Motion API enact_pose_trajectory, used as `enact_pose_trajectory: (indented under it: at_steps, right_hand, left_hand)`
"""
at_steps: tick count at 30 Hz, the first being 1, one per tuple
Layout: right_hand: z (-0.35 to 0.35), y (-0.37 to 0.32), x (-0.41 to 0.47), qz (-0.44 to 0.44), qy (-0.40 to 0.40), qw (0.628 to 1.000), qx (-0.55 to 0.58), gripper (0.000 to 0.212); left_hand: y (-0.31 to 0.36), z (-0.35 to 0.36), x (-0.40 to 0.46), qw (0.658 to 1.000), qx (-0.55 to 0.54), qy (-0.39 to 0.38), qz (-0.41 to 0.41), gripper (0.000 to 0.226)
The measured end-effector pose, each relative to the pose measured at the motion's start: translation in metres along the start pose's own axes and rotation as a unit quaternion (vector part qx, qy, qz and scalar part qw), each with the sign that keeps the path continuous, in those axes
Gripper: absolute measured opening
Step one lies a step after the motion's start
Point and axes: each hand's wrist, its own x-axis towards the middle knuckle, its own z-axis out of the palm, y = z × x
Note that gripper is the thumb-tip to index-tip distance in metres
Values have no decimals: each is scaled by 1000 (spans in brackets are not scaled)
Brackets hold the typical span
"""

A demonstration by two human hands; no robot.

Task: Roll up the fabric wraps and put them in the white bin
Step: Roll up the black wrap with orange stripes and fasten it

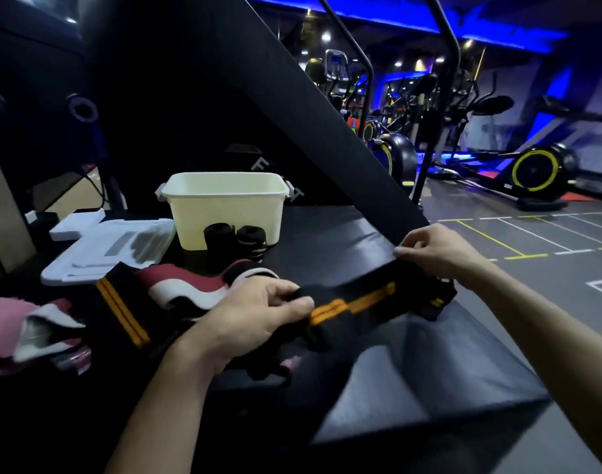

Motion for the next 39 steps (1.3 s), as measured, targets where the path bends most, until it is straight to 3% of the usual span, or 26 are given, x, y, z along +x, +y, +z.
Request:
enact_pose_trajectory:
  at_steps: [3,5,8,10,12,16,18,21,23,26,29,33,36,39]
  right_hand:
    - [10,4,15,3,-33,993,-111,23]
    - [17,-3,28,-24,-10,989,-142,25]
    - [30,-27,43,-149,24,975,-163,8]
    - [42,-43,48,-203,-13,970,-133,24]
    - [50,-50,52,-176,-54,977,-105,40]
    - [68,-43,58,-38,-212,962,-167,42]
    - [81,-39,57,-15,-254,950,-181,46]
    - [102,-33,63,-33,-251,943,-218,56]
    - [113,-33,68,-22,-277,935,-218,63]
    - [125,-26,82,-22,-273,941,-198,70]
    - [133,-19,93,-27,-253,941,-225,68]
    - [130,-25,97,-28,-213,954,-209,82]
    - [128,-33,100,-47,-193,964,-175,89]
    - [139,-33,105,-43,-237,961,-135,80]
  left_hand:
    - [-5,8,7,998,23,-55,-30,13]
    - [-3,11,9,996,37,-76,-32,11]
    - [-4,13,14,992,74,-87,-46,20]
    - [-5,12,17,988,106,-97,-60,14]
    - [-8,11,19,980,136,-128,-67,21]
    - [-6,17,22,967,193,-140,-88,39]
    - [-7,18,26,963,225,-125,-80,37]
    - [-12,17,34,948,304,-83,-39,23]
    - [-12,20,35,950,299,-77,-38,20]
    - [-14,27,37,956,270,-90,-74,26]
    - [-14,33,40,940,314,-103,-84,32]
    - [-11,47,38,931,302,-172,-113,41]
    - [-13,51,39,905,390,-158,-71,42]
    - [-16,53,40,889,431,-143,-52,42]
